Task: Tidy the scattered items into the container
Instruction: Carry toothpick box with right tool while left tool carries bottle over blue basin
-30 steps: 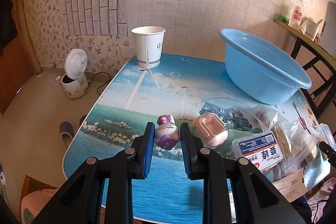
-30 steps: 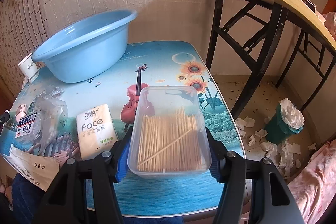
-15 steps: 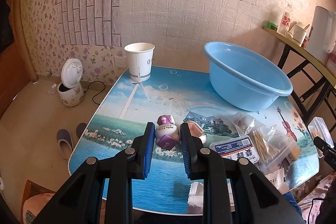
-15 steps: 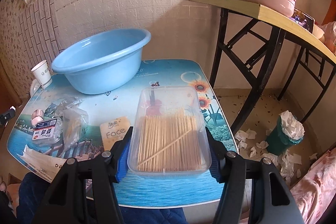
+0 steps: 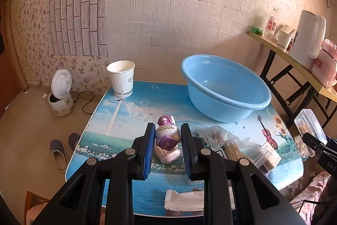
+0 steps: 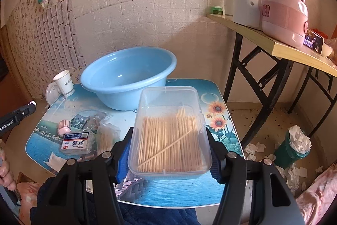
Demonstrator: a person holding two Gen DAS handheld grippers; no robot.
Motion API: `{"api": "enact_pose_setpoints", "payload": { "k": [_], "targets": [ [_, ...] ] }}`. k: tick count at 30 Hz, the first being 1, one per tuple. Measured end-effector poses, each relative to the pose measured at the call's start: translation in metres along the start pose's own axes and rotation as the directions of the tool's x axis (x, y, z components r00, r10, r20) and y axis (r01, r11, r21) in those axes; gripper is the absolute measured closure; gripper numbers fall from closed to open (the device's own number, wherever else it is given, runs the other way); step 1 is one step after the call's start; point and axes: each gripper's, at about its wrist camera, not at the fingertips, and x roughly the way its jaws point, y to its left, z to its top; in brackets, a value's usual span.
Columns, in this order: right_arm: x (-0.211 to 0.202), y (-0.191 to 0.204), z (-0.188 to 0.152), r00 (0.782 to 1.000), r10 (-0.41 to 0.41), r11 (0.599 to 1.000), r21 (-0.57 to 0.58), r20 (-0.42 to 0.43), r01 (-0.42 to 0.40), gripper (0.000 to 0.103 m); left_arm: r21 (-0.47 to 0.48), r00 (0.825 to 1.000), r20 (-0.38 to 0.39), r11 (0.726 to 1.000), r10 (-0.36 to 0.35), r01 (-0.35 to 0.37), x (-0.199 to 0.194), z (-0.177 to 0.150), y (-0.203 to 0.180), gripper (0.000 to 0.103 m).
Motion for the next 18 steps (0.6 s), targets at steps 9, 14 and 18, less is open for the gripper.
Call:
{"api": "enact_pose_setpoints", "payload": {
  "k": [9, 14, 18],
  "targets": [
    [-0.005, 0.020, 0.035, 0.999, 0.039, 0.998, -0.057, 0.015, -0.038, 0.041, 0.054, 0.998, 0.001, 0.997, -0.064, 0.064, 0.006, 0.039, -0.024, 0.080],
    [-0.007, 0.023, 0.056, 0.997, 0.066, 0.996, -0.065, 0.040, -0.064, 0.041, 0.059, 0.994, 0.000, 0.992, -0.108, 0.108, 0.013, 0.056, -0.036, 0.080],
    [0.003, 0.028, 0.071, 0.996, 0.085, 0.993, -0.090, 0.036, -0.081, 0.041, 0.058, 0.991, -0.020, 0.989, -0.135, 0.136, 0.027, 0.066, -0.046, 0.080]
  ]
}}
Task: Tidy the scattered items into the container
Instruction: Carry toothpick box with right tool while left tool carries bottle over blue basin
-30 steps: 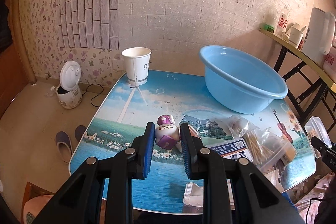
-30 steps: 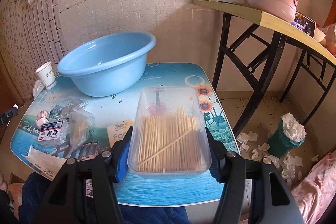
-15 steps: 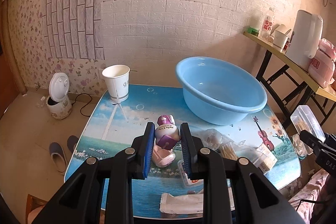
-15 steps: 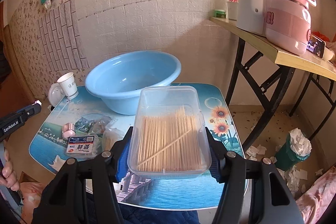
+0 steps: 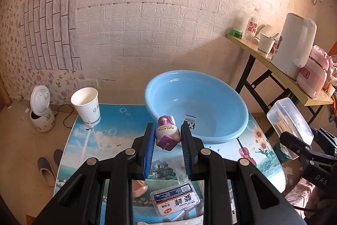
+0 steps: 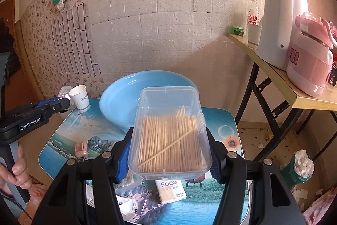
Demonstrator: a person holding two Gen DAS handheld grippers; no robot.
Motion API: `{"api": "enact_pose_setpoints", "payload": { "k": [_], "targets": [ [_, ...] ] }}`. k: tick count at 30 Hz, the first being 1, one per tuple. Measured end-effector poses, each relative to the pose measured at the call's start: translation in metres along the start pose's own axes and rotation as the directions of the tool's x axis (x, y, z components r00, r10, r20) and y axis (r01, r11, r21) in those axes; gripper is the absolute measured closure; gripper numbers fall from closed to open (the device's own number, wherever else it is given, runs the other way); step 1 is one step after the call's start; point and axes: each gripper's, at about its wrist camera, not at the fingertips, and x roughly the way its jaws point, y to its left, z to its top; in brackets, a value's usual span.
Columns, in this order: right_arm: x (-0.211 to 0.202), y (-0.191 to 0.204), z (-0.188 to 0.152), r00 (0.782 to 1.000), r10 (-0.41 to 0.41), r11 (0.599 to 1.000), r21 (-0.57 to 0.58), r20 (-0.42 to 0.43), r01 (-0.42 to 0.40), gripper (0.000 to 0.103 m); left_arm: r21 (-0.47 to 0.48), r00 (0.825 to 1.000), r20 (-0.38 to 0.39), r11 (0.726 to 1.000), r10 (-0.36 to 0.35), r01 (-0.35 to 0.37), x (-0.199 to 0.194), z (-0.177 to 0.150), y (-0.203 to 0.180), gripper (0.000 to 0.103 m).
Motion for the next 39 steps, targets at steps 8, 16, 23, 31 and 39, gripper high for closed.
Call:
{"api": "enact_pose_setpoints", "payload": {
  "k": [8, 16, 23, 31, 39],
  "targets": [
    [0.050, 0.002, 0.028, 0.996, 0.057, 0.996, -0.069, -0.062, -0.062, 0.041, 0.028, 0.999, -0.043, 0.999, -0.026, 0.027, 0.035, 0.018, -0.016, 0.080],
    [0.098, -0.005, 0.042, 0.989, 0.088, 0.994, -0.059, -0.119, -0.096, 0.041, 0.038, 0.996, -0.085, 0.998, -0.041, 0.044, 0.071, 0.032, -0.027, 0.080],
    [0.129, -0.011, 0.045, 0.985, 0.094, 0.995, -0.030, -0.142, -0.099, 0.041, 0.051, 0.991, -0.127, 0.998, -0.038, 0.045, 0.109, 0.037, -0.037, 0.080],
    [0.157, -0.011, 0.039, 0.982, 0.066, 0.997, -0.033, -0.175, -0.073, 0.041, 0.104, 0.985, -0.170, 0.994, -0.008, 0.026, 0.136, 0.029, -0.044, 0.080],
    [0.163, -0.007, 0.039, 0.984, 0.046, 0.996, -0.061, -0.173, -0.057, 0.041, 0.118, 0.976, -0.214, 0.993, 0.033, -0.008, 0.155, 0.025, -0.040, 0.080]
  ]
}}
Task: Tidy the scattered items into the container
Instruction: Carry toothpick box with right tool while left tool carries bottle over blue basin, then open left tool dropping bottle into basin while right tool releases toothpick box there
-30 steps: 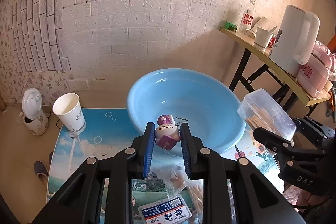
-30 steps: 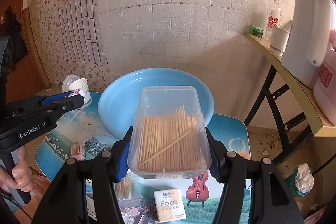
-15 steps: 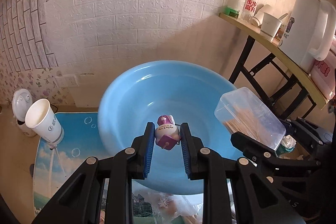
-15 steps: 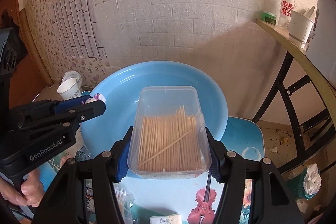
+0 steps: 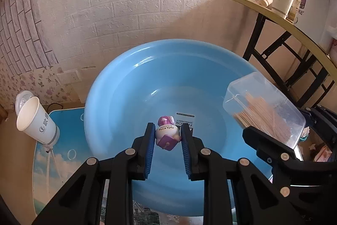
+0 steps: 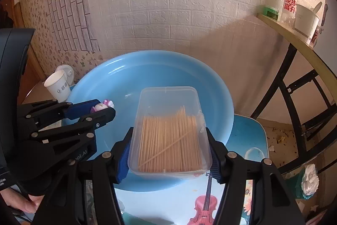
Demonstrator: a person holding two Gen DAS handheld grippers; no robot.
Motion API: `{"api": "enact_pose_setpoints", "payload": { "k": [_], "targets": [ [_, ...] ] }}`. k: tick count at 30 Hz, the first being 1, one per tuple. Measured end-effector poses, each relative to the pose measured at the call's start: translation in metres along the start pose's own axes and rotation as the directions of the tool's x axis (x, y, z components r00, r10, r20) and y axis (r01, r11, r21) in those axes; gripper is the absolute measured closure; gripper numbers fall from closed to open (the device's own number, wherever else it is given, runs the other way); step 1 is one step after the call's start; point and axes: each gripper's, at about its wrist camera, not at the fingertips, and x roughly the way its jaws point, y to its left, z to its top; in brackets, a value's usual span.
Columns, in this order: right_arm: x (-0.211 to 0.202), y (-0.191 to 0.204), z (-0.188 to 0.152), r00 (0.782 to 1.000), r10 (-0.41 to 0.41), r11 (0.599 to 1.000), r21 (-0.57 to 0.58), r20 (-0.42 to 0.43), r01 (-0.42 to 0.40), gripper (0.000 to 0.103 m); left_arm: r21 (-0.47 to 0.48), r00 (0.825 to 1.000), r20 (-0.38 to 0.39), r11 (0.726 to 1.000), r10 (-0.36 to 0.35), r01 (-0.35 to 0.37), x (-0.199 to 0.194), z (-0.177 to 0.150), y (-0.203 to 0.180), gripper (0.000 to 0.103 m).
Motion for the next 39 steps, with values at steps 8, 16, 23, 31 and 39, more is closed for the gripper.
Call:
{"api": "enact_pose_setpoints", "payload": {
  "k": [8, 16, 23, 31, 39],
  "targets": [
    [0.002, -0.002, -0.001, 1.000, 0.012, 1.000, 0.003, 0.004, -0.012, 0.041, 0.004, 0.999, 0.016, 0.999, -0.040, 0.040, -0.008, -0.001, 0.002, 0.069],
    [-0.001, 0.003, -0.001, 1.000, 0.023, 1.000, -0.006, -0.003, -0.024, 0.041, -0.036, 0.998, 0.064, 0.999, -0.018, 0.021, -0.029, 0.003, 0.016, 0.040],
    [0.001, 0.008, 0.001, 0.999, 0.046, 0.999, 0.019, -0.007, -0.046, 0.041, -0.087, 0.995, 0.093, 0.996, 0.029, -0.021, -0.042, 0.001, 0.037, 0.023],
    [0.007, 0.017, 0.003, 0.997, 0.067, 0.997, 0.035, -0.030, -0.066, 0.040, -0.077, 0.989, 0.122, 0.994, 0.082, -0.073, -0.055, -0.008, 0.051, 0.009],
    [-0.013, 0.016, 0.004, 0.999, 0.040, 0.998, 0.048, 0.023, -0.041, 0.015, -0.079, 0.972, 0.203, 0.992, 0.117, -0.103, -0.084, -0.018, 0.060, 0.000]
  ]
}}
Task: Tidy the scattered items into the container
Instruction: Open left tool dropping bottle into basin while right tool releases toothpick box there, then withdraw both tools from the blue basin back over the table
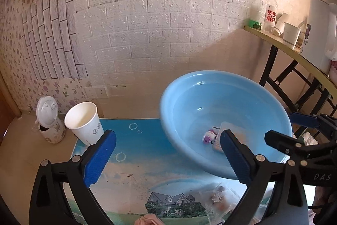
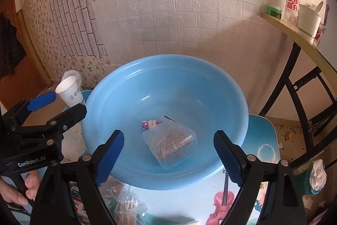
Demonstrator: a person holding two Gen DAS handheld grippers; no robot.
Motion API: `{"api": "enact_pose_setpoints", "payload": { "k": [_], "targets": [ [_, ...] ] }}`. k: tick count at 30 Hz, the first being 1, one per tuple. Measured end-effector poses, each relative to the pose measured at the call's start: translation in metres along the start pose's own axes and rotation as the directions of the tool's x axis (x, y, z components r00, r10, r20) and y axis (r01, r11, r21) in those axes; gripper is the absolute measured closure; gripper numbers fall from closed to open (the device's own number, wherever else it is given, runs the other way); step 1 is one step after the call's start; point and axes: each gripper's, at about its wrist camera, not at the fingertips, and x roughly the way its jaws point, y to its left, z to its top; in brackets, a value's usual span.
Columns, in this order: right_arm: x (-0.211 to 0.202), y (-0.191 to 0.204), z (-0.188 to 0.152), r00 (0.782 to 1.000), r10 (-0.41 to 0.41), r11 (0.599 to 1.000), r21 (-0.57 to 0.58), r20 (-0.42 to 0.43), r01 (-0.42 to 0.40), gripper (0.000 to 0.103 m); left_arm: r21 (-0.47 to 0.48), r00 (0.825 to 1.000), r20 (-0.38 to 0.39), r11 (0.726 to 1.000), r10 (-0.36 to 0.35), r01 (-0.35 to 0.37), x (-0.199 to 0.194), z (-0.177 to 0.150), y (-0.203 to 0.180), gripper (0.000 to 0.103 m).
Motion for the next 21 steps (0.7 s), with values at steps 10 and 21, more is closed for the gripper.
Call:
{"api": "enact_pose_setpoints", "payload": {
  "k": [10, 21],
  "targets": [
    [-0.035, 0.005, -0.016, 0.999, 0.022, 0.998, 0.051, 0.023, -0.023, 0.015, -0.088, 1.000, -0.025, 0.996, -0.017, 0.015, -0.031, -0.015, 0.015, 0.000],
    [-0.083, 0.015, -0.060, 0.999, 0.011, 0.996, 0.083, 0.031, -0.014, 0.015, -0.125, 0.999, -0.029, 0.992, -0.034, 0.030, -0.069, -0.044, 0.019, 0.000]
  ]
}}
